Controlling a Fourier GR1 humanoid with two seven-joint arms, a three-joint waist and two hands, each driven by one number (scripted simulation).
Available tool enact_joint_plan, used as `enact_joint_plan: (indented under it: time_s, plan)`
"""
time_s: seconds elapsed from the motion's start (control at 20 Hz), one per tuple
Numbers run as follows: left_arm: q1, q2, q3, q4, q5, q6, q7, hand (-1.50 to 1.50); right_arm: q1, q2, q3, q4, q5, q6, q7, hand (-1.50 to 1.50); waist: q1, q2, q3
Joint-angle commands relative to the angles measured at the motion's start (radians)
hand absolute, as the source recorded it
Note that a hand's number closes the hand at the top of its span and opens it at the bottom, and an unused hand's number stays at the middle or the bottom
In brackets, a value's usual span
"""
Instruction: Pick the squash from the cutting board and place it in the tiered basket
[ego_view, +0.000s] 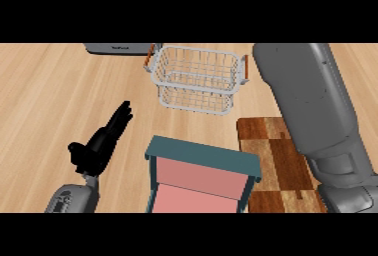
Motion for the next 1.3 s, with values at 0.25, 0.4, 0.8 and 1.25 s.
enact_joint_plan:
  time_s: [0.25, 0.4, 0.8, 1.25]
  plan:
    - [0.05, -0.002, -0.015, -0.052, -0.009, -0.011, 0.0, 0.0, -0.161, 0.089, -0.037, 0.386, 0.036, -0.171, -0.161, 1.5, 0.009, 0.002, 0.0]
    - [0.025, 0.006, -0.007, -0.094, 0.019, -0.029, 0.062, 0.0, -0.188, 0.116, -0.055, 0.476, 0.017, -0.225, -0.208, 1.5, 0.016, 0.004, 0.0]
    - [0.014, -0.035, -0.026, -0.005, -0.028, 0.004, 0.005, 0.0, -0.261, 0.117, -0.119, 0.613, -0.165, -0.237, -0.214, 1.5, 0.016, 0.005, 0.0]
    - [-0.016, -0.027, -0.02, 0.007, -0.032, -0.007, 0.003, 0.0, -0.282, 0.118, -0.181, 0.714, -0.426, -0.348, -0.158, -1.5, 0.03, 0.005, 0.0]
